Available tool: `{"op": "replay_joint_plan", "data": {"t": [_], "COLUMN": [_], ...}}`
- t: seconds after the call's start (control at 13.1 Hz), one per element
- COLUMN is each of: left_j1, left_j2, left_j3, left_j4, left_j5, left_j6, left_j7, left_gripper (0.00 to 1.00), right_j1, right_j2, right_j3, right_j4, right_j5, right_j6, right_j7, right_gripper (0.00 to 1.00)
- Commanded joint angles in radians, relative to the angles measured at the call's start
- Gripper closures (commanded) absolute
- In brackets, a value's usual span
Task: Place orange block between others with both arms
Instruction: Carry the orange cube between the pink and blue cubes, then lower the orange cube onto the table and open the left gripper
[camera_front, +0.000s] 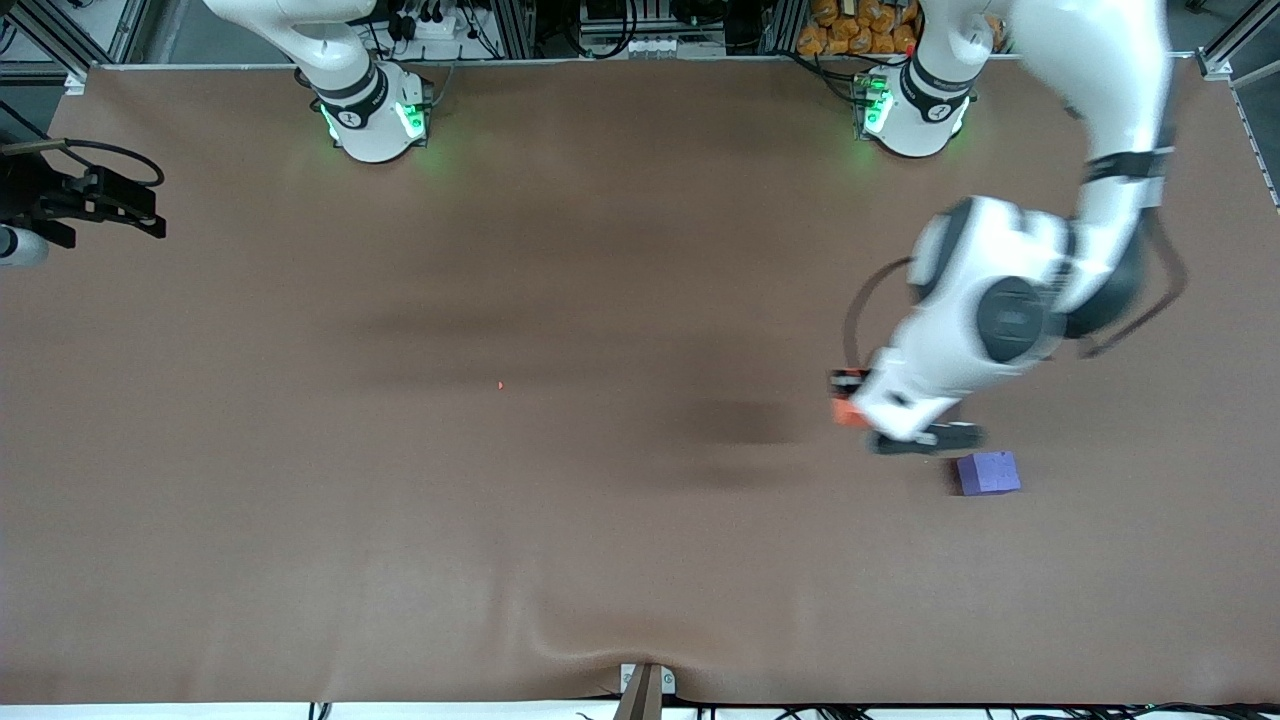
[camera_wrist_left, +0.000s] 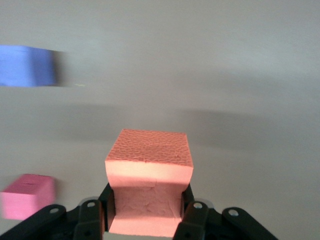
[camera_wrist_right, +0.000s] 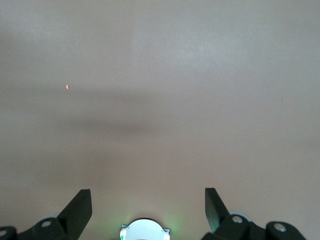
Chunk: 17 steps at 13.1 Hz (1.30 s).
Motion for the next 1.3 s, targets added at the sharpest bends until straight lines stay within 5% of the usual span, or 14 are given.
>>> {"op": "replay_joint_plan", "data": {"t": [0.0,0.23,0.54,1.23], "left_j1": [0.113,0.2,0.285,0.296], "left_j2": [-0.098,-0.123,-0.091,0.047], "left_j3": [-0.014,-0.016,-0.016,-0.014], "left_j4": [-0.146,-0.24,-0.344,-0.347], "left_j5": [0.001,0.081,0.084,0.101], "left_j6": [0.004,0.024,0.223,0.371], "left_j7": [0.123,0.194,0.25,0.309], "left_gripper": [1.0,1.0,1.0,1.0], "right_j1": [-0.005,-0.006,-0.008,-0.009], "right_j2": [-0.001,0.002,0.007,0.005], "right_j3": [0.001,0.002,0.001,0.001], "right_j4": [0.013,0.019,0.019,0.027], "right_j5": [0.016,0.015,0.016,0.022], "right_j6": [-0.004,-0.001,-0.001,-0.023], "right_j7": [-0.001,-0.001,-0.001,-0.002], "right_gripper": [0.0,0.0,0.0,0.0]}}
